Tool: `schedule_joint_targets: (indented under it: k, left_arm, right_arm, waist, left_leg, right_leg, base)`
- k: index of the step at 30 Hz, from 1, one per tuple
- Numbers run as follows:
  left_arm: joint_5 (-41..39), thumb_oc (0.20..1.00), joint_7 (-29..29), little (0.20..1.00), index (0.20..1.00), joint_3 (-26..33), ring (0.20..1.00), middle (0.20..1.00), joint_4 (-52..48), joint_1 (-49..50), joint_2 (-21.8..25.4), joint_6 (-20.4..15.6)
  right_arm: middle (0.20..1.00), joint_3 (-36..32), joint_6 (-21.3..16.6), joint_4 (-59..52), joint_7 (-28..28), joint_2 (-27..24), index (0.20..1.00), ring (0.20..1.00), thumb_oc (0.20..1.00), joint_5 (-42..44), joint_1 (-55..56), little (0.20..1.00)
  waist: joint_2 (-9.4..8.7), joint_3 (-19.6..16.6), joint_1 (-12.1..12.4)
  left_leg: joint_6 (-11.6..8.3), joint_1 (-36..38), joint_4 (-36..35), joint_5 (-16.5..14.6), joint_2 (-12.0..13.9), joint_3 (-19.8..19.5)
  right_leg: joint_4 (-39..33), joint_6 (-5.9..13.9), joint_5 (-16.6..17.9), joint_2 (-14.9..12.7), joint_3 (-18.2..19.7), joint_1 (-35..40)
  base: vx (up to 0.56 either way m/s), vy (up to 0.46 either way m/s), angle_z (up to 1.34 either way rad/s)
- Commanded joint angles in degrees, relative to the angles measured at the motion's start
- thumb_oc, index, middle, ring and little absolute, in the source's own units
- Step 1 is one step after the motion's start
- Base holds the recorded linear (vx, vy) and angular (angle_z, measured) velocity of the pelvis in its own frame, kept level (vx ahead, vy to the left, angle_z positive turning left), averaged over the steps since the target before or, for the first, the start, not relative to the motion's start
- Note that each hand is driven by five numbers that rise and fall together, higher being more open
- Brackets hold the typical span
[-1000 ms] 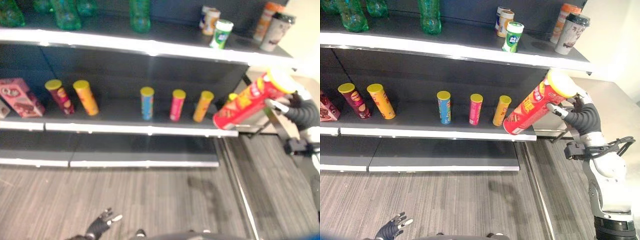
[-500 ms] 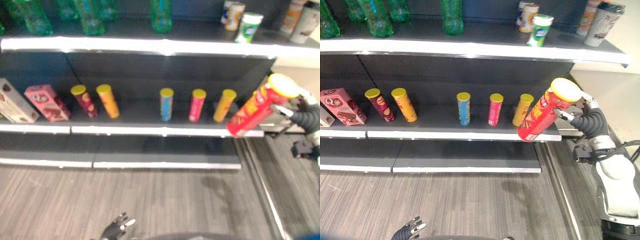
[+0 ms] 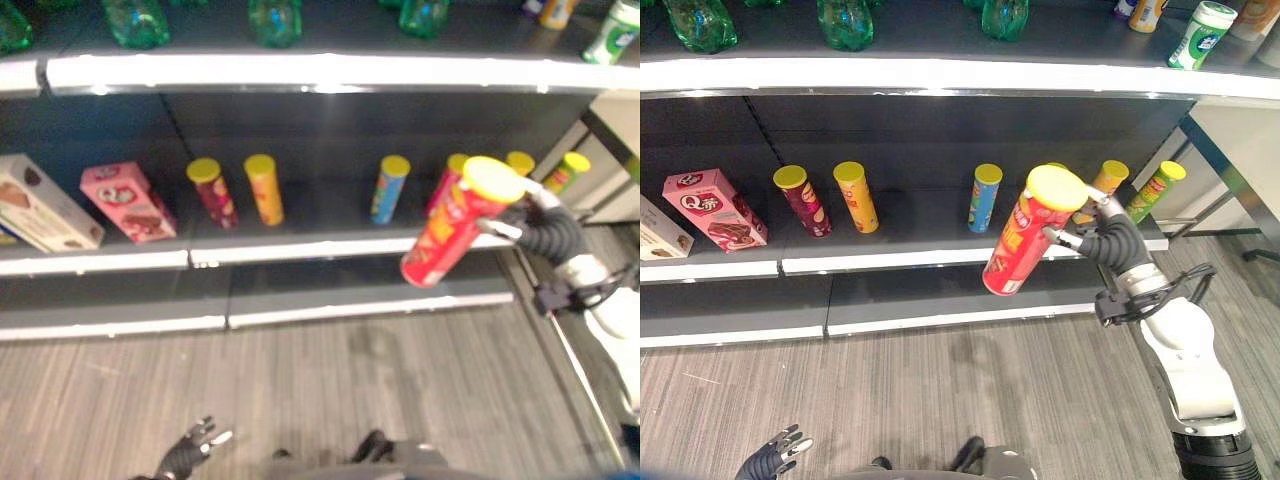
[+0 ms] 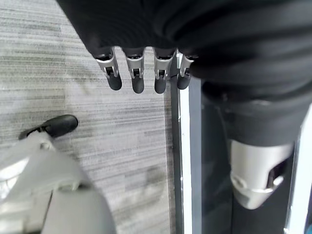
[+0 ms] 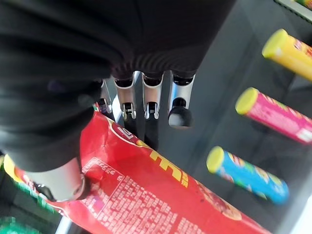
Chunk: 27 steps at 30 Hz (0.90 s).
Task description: Put the goods on the table back onto the shelves and tidy them up.
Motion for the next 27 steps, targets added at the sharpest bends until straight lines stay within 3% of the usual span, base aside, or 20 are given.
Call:
schedule_joint_targets:
  k: [1,4,6,7,8,9,10,12,13,14,15,17,19,20,21,22,24,25,26,27]
  left_arm:
    - [1.25,1.000,-0.34,1.000,1.000,-1.68,1.000,1.000,-1.55,-0.70,2.62,-1.44]
    - [0.19,1.000,-0.58,1.000,1.000,-1.49,1.000,1.000,-2.28,-0.52,0.35,-1.31]
    - [0.38,1.000,-0.47,1.000,1.000,-1.44,1.000,1.000,-2.33,-0.78,0.38,-1.30]
    - [0.25,1.000,-1.17,1.000,1.000,-0.92,1.000,1.000,-2.79,-0.35,0.61,-1.11]
    - [0.25,1.000,-1.17,1.000,1.000,-0.92,1.000,1.000,-2.80,-0.35,0.61,-1.11]
    - [0.58,1.000,-1.19,1.000,1.000,-1.01,1.000,1.000,-3.27,0.12,0.62,-1.06]
    - [1.33,1.000,-1.38,1.000,1.000,-1.53,1.000,1.000,-2.65,-0.49,0.76,-1.36]
    - [1.38,1.000,-1.63,1.000,1.000,-2.39,1.000,1.000,-3.04,-0.58,1.17,-1.38]
    - [0.63,1.000,-1.39,1.000,1.000,-3.78,1.000,1.000,-3.20,-0.11,1.26,-1.57]
    - [0.61,1.000,-1.39,1.000,1.000,-3.78,1.000,1.000,-3.24,-0.07,1.24,-1.55]
    - [1.46,1.000,-1.83,1.000,1.000,-5.43,1.000,1.000,-3.89,-0.24,2.54,-1.77]
    - [1.41,1.000,-2.12,1.000,1.000,-5.49,1.000,1.000,-4.29,-0.07,2.91,-1.76]
    - [1.84,1.000,-1.87,1.000,1.000,-4.48,1.000,1.000,-3.92,-0.49,4.14,-1.84]
    - [1.36,1.000,-1.88,1.000,1.000,-4.10,1.000,1.000,-4.45,-0.52,4.31,-1.72]
    - [0.77,1.000,-1.83,1.000,1.000,-3.52,1.000,1.000,-4.43,-0.89,4.64,-1.52]
    - [1.31,1.000,-1.49,1.000,1.000,-3.97,1.000,1.000,-4.91,-0.81,5.04,-1.69]
    - [0.90,1.000,-1.23,1.000,1.000,-3.56,1.000,1.000,-5.51,-0.68,4.25,-1.50]
    - [0.90,1.000,-1.23,1.000,1.000,-3.56,1.000,1.000,-5.52,-0.66,4.23,-1.49]
    - [2.37,1.000,-1.15,1.000,1.000,-4.55,1.000,1.000,-4.40,-1.40,3.79,-1.56]
    - [2.37,1.000,-1.15,1.000,1.000,-4.55,1.000,1.000,-4.39,-1.41,3.81,-1.57]
  right_arm:
    - [0.200,-8.65,-2.65,-4.07,-1.83,-0.48,0.200,0.200,0.200,0.03,-2.15,0.200]
    - [0.200,-8.41,-1.74,-3.96,-1.29,-2.01,0.200,0.200,0.200,-2.19,-2.24,0.200]
    - [0.200,-8.51,-1.27,-4.11,-0.87,-2.14,0.200,0.200,0.200,-2.87,-1.91,0.200]
    - [0.200,-8.00,-0.26,-4.44,0.32,-2.39,0.200,0.200,0.200,-3.76,-1.60,0.200]
    - [0.200,-8.00,-0.26,-4.44,0.31,-2.39,0.200,0.200,0.200,-3.76,-1.60,0.200]
    - [0.200,-7.71,-0.13,-4.60,0.79,-2.02,0.200,0.200,0.200,-3.19,-1.26,0.200]
    - [0.200,-7.42,-0.22,-4.34,0.67,-1.69,0.200,0.200,0.200,-4.03,-0.94,0.200]
    - [0.200,-7.53,-0.22,-4.43,0.36,-0.97,0.200,0.200,0.200,-4.13,-0.74,0.200]
    - [0.200,-7.12,-0.42,-4.44,-0.17,-0.90,0.200,0.200,0.200,-4.49,-1.25,0.200]
    - [0.200,-7.09,-0.42,-4.43,-0.18,-0.92,0.200,0.200,0.200,-4.49,-1.26,0.200]
    - [0.200,-7.73,-0.71,-4.27,-0.03,0.11,0.200,0.200,0.200,-5.03,-0.86,0.200]
    - [0.200,-7.87,-0.32,-4.06,0.19,0.74,0.200,0.200,0.200,-6.45,-0.50,0.200]
    - [0.200,-7.36,0.09,-4.27,0.76,1.77,0.200,0.200,0.200,-7.07,0.12,0.200]
    - [0.200,-6.76,0.24,-4.22,0.60,1.14,0.200,0.200,0.200,-8.23,-0.74,0.200]
    - [0.200,-4.72,0.35,-3.04,0.01,1.82,0.200,0.200,0.200,-8.90,-3.37,0.200]
    - [0.200,-3.45,0.38,-1.93,-0.36,1.60,0.200,0.200,0.200,-10.16,-4.90,0.200]
    - [0.200,-2.72,0.23,-1.71,-0.56,2.31,0.200,0.200,0.200,-9.86,-4.96,0.200]
    - [0.200,-2.70,0.23,-1.70,-0.57,2.29,0.200,0.200,0.200,-9.87,-4.97,0.200]
    - [0.200,-3.62,0.60,-3.36,-0.55,2.09,0.200,0.200,0.200,-11.15,-3.24,0.200]
    - [0.200,-3.64,0.62,-3.39,-0.55,2.12,0.200,0.200,0.200,-11.15,-3.23,0.200]
  waist:
    - [-2.24,-0.29,-1.51]
    - [-2.13,0.29,-1.10]
    - [-2.65,0.53,-1.34]
    - [-3.40,-0.15,-1.56]
    - [-3.39,-0.12,-1.53]
    - [-3.41,-1.02,-1.88]
    - [-3.14,-2.48,-2.95]
    - [-2.09,-2.96,-3.44]
    - [-0.48,-2.74,-3.49]
    - [-0.46,-2.70,-3.66]
    - [0.72,-2.63,-4.89]
    - [1.02,-2.21,-4.70]
    - [0.73,-1.65,-4.30]
    - [0.57,-1.34,-3.75]
    - [0.54,-0.43,-2.24]
    - [0.37,0.12,-2.41]
    - [0.03,0.69,-2.59]
    - [0.16,0.61,-2.57]
    - [-0.49,0.92,-3.55]
    - [-0.56,0.87,-3.55]
  left_leg:
    - [-0.98,1.09,-5.02,2.01,-3.33,-3.37]
    - [-0.38,1.98,-3.06,2.23,-5.09,-3.80]
    - [-0.96,1.34,-1.78,1.80,-3.75,-3.55]
    - [-2.77,1.54,-1.91,2.41,0.87,-2.50]
    - [-2.78,1.59,-1.93,2.41,0.87,-2.47]
    - [-3.64,2.14,-3.05,3.74,3.63,-1.76]
    - [-5.42,2.86,-4.76,7.83,9.44,-0.86]
    - [-6.24,2.66,-5.02,9.88,11.44,-3.08]
    - [-6.72,1.47,-5.02,8.69,9.76,-10.72]
    - [-6.70,1.47,-5.02,8.67,9.74,-10.88]
    - [-6.75,2.25,-5.02,5.92,8.25,-6.15]
    - [-5.33,2.85,-5.02,3.80,4.03,-6.67]
    - [-3.22,3.37,-5.02,1.60,0.35,-6.76]
    - [-2.67,3.38,-5.02,1.26,-0.38,-5.88]
    - [-1.66,3.27,-5.02,0.40,-1.11,-4.77]
    - [-1.26,3.60,-5.02,-0.36,-1.36,-4.32]
    - [-1.36,4.13,-5.02,-0.97,-1.73,-4.25]
    - [-1.43,4.11,-5.02,-1.03,-1.57,-4.22]
    - [-2.02,4.21,-5.02,-0.84,-1.17,-5.26]
    - [-2.02,4.10,-5.02,-0.74,-1.20,-5.26]
  right_leg:
    - [-14.60,5.89,9.38,0.24,6.75,4.00]
    - [-18.70,5.87,10.53,-0.23,4.89,9.01]
    - [-19.69,6.14,11.09,-0.48,4.95,9.87]
    - [-21.37,7.25,11.96,-1.73,5.76,10.70]
    - [-21.37,7.24,11.96,-1.72,5.79,10.72]
    - [-21.37,7.89,11.81,-2.86,5.97,10.50]
    - [-21.37,9.14,11.73,-5.18,5.30,10.14]
    - [-21.37,9.88,11.20,-5.64,5.32,10.36]
    - [-21.24,10.99,11.17,-6.09,7.03,11.54]
    - [-21.27,11.04,11.14,-6.12,6.86,11.68]
    - [-20.85,12.67,12.26,-8.50,6.84,12.49]
    - [-19.63,13.78,14.46,-11.39,9.20,11.77]
    - [-16.55,14.12,17.40,-14.69,12.67,8.84]
    - [-15.01,13.80,18.89,-15.88,12.80,7.11]
    - [-10.55,12.88,19.26,-17.14,10.14,3.70]
    - [-7.37,12.41,18.42,-14.91,9.94,0.04]
    - [-8.96,11.94,16.89,-10.24,10.25,-4.15]
    - [-9.06,11.91,16.90,-10.06,10.19,-4.12]
    - [-14.64,9.95,15.05,-6.65,14.31,-0.64]
    - [-14.80,9.91,15.21,-6.67,14.30,-0.68]
  base:
    - [0.05,0.122,0.46]
    - [0.03,0.087,0.22]
    - [0.00,0.080,0.08]
    - [0.01,0.112,-0.06]
    - [0.03,0.215,0.01]
    - [0.06,0.338,-0.11]
    - [0.07,0.332,-0.16]
    - [0.14,0.338,-0.19]
    - [0.17,0.319,-0.15]
    - [0.20,0.434,-0.31]
    - [0.14,0.388,-0.31]
    - [0.14,0.463,-0.18]
    - [0.05,0.406,-0.23]
    - [-0.04,0.378,-0.42]
    - [-0.07,0.321,-0.99]
    - [-0.04,0.269,-0.94]
    - [0.02,0.087,-0.42]
    - [0.12,-0.018,0.08]
    - [0.11,-0.022,0.36]
    - [0.14,-0.110,1.11]
